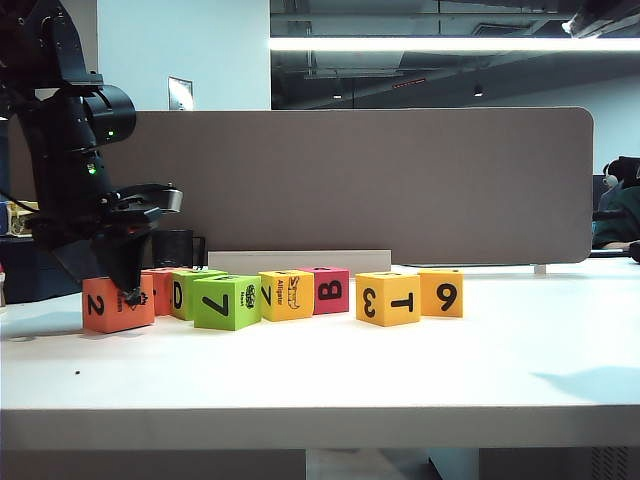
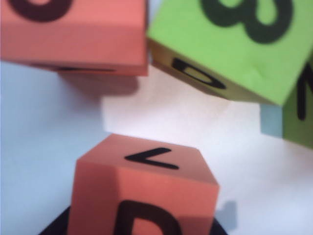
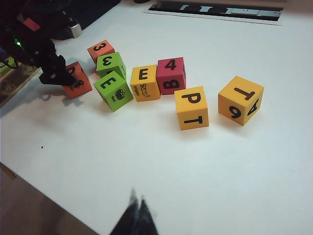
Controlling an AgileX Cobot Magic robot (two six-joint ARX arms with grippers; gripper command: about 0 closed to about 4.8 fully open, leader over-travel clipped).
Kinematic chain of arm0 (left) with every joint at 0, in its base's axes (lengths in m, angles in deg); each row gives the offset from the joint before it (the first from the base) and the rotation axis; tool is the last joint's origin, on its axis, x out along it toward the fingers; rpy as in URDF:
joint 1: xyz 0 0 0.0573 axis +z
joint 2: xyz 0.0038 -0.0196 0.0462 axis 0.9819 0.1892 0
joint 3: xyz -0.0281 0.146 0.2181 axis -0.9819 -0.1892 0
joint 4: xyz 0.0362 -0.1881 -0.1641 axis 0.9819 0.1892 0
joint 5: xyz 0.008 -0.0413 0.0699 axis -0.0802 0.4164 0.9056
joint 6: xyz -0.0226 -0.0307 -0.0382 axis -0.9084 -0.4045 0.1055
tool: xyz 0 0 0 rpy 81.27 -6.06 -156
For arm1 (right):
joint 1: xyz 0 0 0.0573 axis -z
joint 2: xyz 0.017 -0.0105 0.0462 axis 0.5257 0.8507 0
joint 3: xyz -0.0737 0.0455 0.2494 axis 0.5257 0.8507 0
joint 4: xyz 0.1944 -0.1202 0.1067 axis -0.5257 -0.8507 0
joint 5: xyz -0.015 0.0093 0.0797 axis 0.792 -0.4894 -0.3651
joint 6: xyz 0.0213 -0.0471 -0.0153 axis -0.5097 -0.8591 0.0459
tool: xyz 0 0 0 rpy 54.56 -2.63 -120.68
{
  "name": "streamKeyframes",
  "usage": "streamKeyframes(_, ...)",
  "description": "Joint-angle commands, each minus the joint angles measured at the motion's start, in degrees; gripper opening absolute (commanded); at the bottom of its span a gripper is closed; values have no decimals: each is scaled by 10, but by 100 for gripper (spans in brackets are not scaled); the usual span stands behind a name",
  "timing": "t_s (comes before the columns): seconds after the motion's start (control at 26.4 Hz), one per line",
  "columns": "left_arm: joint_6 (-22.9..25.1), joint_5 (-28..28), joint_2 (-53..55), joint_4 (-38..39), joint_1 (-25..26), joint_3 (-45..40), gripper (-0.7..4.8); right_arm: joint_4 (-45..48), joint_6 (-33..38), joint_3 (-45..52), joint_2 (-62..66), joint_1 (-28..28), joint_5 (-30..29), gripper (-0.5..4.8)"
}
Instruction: Select the appropriate blocks from the scattered letter blocks on the table and arrange them in a row to spell out "DEEP".
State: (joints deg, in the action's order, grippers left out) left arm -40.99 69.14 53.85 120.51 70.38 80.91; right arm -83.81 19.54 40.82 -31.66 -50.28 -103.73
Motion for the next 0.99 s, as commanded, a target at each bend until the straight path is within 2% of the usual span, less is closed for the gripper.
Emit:
streamKeyframes(0.04,-61,-16,-9,28,-4,2,263,5,0,-4,-1,0,-1,-6)
streamKeyframes(0.27,-125,-38,-38,80,-26,2,263,5,0,-4,-1,0,-1,-6)
streamKeyframes(0.46,-205,-38,-50,106,-65,2,263,5,0,-4,-1,0,-1,-6)
streamKeyframes(0.53,-249,-36,-49,109,-95,1,263,3,0,-4,-1,0,-1,-6)
streamKeyframes(0.57,-265,-28,-49,105,-104,1,263,1,0,-4,-1,0,-1,-5)
streamKeyframes(0.68,-313,49,-48,91,-130,1,263,-10,0,-4,-1,0,-1,-5)
streamKeyframes(0.76,-318,69,-48,87,-136,1,263,-16,0,-4,-1,0,-1,-6)
streamKeyframes(0.91,-360,73,-44,78,-142,1,263,-21,0,-4,-1,0,-1,-6)
streamKeyframes(0.99,-361,62,-40,77,-143,-4,263,-21,0,-4,-1,0,-1,-6)
